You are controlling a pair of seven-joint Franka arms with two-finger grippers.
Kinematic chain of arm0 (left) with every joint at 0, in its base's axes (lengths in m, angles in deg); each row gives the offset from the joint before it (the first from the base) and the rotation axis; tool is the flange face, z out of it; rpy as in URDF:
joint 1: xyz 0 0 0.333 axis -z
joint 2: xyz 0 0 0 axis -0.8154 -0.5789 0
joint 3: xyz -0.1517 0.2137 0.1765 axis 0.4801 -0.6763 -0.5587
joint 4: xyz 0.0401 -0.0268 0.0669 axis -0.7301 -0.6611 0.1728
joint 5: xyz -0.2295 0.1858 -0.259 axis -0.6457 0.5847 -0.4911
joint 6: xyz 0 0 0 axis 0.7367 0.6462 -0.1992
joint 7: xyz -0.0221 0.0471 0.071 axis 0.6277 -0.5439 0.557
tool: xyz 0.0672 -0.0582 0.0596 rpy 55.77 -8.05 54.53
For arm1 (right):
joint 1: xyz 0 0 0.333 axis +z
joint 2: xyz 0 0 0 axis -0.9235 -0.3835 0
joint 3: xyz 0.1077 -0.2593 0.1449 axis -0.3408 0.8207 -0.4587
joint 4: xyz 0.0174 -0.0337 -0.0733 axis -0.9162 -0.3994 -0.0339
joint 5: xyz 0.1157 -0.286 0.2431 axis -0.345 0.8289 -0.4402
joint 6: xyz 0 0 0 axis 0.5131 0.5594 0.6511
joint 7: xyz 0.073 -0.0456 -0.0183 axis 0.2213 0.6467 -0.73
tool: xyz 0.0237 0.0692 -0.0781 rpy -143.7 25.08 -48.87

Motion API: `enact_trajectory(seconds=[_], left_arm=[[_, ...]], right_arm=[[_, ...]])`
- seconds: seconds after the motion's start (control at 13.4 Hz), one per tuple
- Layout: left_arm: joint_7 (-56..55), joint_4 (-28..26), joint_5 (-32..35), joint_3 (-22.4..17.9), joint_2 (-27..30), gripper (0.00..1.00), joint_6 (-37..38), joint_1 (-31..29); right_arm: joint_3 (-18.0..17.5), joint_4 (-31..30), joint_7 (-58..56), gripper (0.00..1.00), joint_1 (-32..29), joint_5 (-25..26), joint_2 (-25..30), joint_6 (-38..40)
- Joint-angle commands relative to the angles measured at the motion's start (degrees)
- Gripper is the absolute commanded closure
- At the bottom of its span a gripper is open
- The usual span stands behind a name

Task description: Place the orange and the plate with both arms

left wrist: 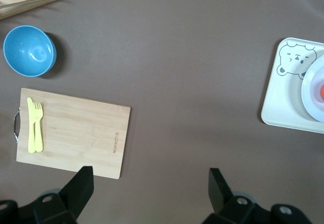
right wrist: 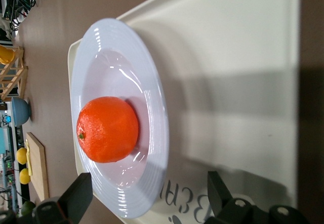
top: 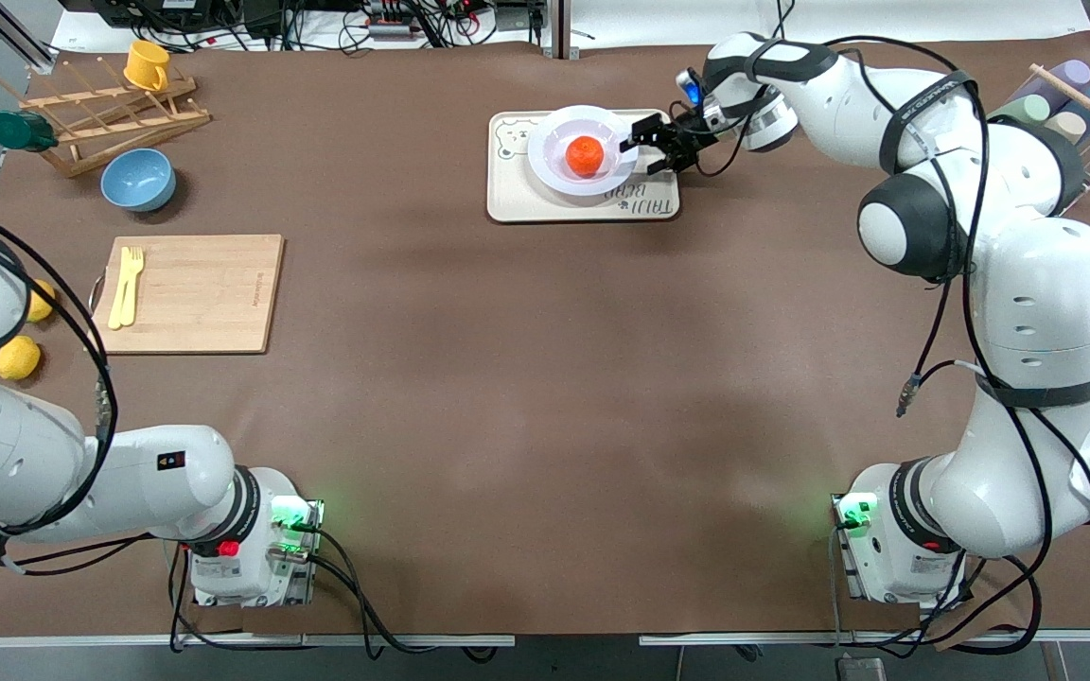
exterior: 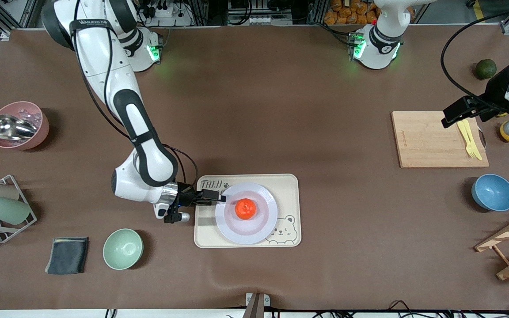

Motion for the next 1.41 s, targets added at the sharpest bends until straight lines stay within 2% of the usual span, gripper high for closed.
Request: enact_trajectory(seconds=[0.0,0.15,0.3,0.74,0.97,1.19,1.27,1.34], left_arm=[[2.37,-0.83,0.2,-0.06,2.06,0.0,1.37,-0.5],[4.83,-1.71,2.3,0.12,2.41,0.0,1.03,-0.5],[6.68,-2.24,2.22,0.03,3.03,0.0,-0.29,-0.59],[15.21,-2.59,1.25,-0.32,3.12,0.0,-0.03,-1.73],[14.25,-2.33,1.25,0.12,3.03,0.0,0.23,-1.2],[12.58,-2.06,-1.89,-0.06,3.12,0.0,0.85,-1.73],[12.58,-2.06,-2.0,-0.14,3.2,0.0,0.93,-1.73],[12.49,-1.98,-2.0,-0.15,3.21,0.0,1.46,-1.73]], right_arm=[[0.63,-5.37,0.48,0.0,-0.83,4.18,6.57,2.27],[2.03,-7.22,0.57,0.0,-0.92,5.94,10.26,5.17],[4.4,-8.45,1.8,0.0,-0.92,10.58,13.87,9.55],[16.35,-8.54,2.42,0.0,-0.92,27.28,23.62,26.78],[16.37,-8.54,2.33,0.0,-6.26,39.12,29.42,30.92],[16.28,-8.54,2.51,0.0,-7.86,50.91,37.15,34.09],[15.93,-8.37,2.51,0.0,-8.91,54.08,39.18,35.06],[13.92,-7.93,2.51,0.0,-11.09,56.72,40.59,36.02]])
